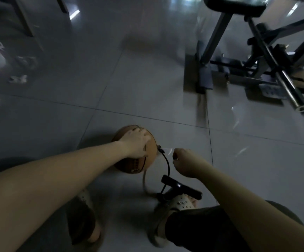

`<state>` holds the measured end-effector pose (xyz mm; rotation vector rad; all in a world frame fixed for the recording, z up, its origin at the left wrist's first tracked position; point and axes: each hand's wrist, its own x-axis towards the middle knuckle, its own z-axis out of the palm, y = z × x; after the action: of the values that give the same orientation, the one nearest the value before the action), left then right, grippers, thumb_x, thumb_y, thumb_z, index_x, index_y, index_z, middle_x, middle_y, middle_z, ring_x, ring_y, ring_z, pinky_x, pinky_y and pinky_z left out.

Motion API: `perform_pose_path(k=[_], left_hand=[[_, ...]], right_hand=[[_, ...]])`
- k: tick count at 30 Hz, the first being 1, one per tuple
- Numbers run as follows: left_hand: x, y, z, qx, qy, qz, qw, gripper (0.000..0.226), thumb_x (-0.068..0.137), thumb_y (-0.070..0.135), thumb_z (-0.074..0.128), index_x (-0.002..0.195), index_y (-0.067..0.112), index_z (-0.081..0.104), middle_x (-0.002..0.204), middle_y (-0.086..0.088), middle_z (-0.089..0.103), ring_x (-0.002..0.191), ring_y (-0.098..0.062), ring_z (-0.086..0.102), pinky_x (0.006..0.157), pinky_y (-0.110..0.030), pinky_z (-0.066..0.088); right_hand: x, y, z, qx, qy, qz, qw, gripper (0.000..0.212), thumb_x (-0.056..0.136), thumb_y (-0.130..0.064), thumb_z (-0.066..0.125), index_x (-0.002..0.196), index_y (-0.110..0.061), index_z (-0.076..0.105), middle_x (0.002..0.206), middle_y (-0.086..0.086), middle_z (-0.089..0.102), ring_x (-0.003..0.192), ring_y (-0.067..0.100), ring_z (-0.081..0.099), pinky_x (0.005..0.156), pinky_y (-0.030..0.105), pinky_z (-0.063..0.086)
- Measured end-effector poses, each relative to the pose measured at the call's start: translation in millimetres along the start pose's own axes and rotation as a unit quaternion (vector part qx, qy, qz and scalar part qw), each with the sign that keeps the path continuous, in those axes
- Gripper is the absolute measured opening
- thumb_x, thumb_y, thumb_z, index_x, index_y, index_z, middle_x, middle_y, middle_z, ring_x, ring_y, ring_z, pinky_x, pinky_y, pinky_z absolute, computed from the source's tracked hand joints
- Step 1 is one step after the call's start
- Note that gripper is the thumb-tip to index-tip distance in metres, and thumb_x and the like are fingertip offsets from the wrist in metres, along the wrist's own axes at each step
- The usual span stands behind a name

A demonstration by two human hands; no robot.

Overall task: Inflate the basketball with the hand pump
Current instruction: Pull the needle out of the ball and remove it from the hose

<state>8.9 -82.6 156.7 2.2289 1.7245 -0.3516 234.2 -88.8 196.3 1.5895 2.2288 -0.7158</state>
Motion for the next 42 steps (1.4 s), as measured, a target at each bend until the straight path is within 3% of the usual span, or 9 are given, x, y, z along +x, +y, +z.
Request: perform_pose_path(k=[5, 8, 11, 13, 17, 20, 27, 35, 42], left_hand=[[12, -25, 55, -0.024, -0.069, -0.092, 0.993, 0.128, 0.072, 0.071, 0.074, 0.161, 0.025, -0.006, 0.168, -0.010, -0.014, 0.153, -0.037, -0.010, 0.123, -0.058, 0.003], [-8, -18, 82, -0.028, -0.022, -0.116, 0.993, 0.122, 0.073, 0.070, 0.072, 0.160, 0.023, 0.001, 0.167, -0.012, -0.006, 0.153, -0.039, -0.002, 0.122, -0.056, 0.013], [-32, -9, 90, -0.017, 0.054, -0.127, 0.990, 0.098, 0.074, 0.076, 0.063, 0.147, 0.021, 0.027, 0.148, -0.015, 0.029, 0.133, -0.039, 0.034, 0.108, -0.051, 0.035], [-50, -16, 91, -0.045, 0.073, -0.166, 0.982, 0.095, 0.073, 0.077, 0.064, 0.142, 0.021, 0.031, 0.139, -0.013, 0.037, 0.126, -0.036, 0.041, 0.101, -0.049, 0.041], [-71, -36, 97, -0.178, -0.023, -0.240, 0.954, 0.123, 0.069, 0.076, 0.072, 0.159, 0.033, 0.000, 0.163, -0.010, 0.013, 0.144, -0.042, 0.021, 0.113, -0.057, 0.034], [-81, -21, 105, -0.182, -0.055, -0.276, 0.942, 0.127, 0.071, 0.071, 0.076, 0.161, 0.029, -0.003, 0.163, -0.015, 0.009, 0.143, -0.046, 0.022, 0.113, -0.055, 0.034], [-106, -31, 95, -0.217, -0.102, -0.312, 0.919, 0.124, 0.073, 0.065, 0.078, 0.161, 0.020, 0.003, 0.163, -0.025, 0.001, 0.138, -0.050, 0.035, 0.112, -0.052, 0.039], [-117, -28, 126, -0.217, -0.053, -0.329, 0.918, 0.116, 0.076, 0.064, 0.074, 0.159, 0.021, 0.007, 0.158, -0.023, 0.012, 0.135, -0.049, 0.038, 0.105, -0.052, 0.045], [-116, -37, 123, -0.227, -0.068, -0.337, 0.911, 0.116, 0.073, 0.059, 0.078, 0.159, 0.020, 0.009, 0.153, -0.020, 0.018, 0.127, -0.046, 0.045, 0.100, -0.049, 0.049]], right_hand=[[39, -24, 3, 0.033, -0.024, -0.015, 0.999, 0.026, 0.098, -0.011, 0.041, 0.119, -0.008, 0.055, 0.112, 0.012, 0.061, 0.094, 0.027, 0.057, 0.080, 0.036, 0.050], [60, -25, 15, 0.042, -0.052, -0.022, 0.997, 0.025, 0.098, -0.010, 0.041, 0.119, -0.007, 0.053, 0.116, 0.014, 0.059, 0.098, 0.029, 0.056, 0.081, 0.037, 0.046], [69, -19, 19, 0.050, -0.066, -0.024, 0.996, 0.042, 0.098, -0.010, 0.041, 0.140, -0.009, 0.044, 0.138, 0.017, 0.052, 0.123, 0.035, 0.051, 0.104, 0.043, 0.042], [74, -30, 33, 0.038, -0.110, -0.047, 0.992, 0.052, 0.100, -0.009, 0.040, 0.151, -0.010, 0.032, 0.152, 0.019, 0.039, 0.137, 0.036, 0.040, 0.113, 0.043, 0.034], [67, -66, 73, 0.036, -0.196, -0.108, 0.974, 0.058, 0.099, -0.011, 0.046, 0.154, -0.016, 0.027, 0.159, 0.016, 0.027, 0.142, 0.035, 0.034, 0.115, 0.045, 0.033], [56, -83, 93, 0.027, -0.232, -0.121, 0.965, 0.076, 0.098, -0.021, 0.053, 0.160, -0.018, 0.009, 0.164, 0.013, 0.014, 0.143, 0.036, 0.031, 0.116, 0.048, 0.034], [68, -94, 109, 0.039, -0.146, -0.103, 0.983, 0.051, 0.092, -0.036, 0.065, 0.136, -0.015, 0.051, 0.133, 0.008, 0.057, 0.118, 0.028, 0.056, 0.103, 0.042, 0.047], [51, -104, 145, 0.029, -0.061, -0.050, 0.997, 0.028, 0.090, -0.041, 0.066, 0.097, -0.017, 0.053, 0.097, 0.004, 0.062, 0.084, 0.021, 0.058, 0.073, 0.035, 0.052], [52, -121, 153, 0.013, -0.038, 0.011, 0.999, 0.050, 0.087, -0.049, 0.067, 0.115, -0.011, 0.052, 0.088, 0.001, 0.057, 0.071, 0.018, 0.054, 0.055, 0.031, 0.042]])
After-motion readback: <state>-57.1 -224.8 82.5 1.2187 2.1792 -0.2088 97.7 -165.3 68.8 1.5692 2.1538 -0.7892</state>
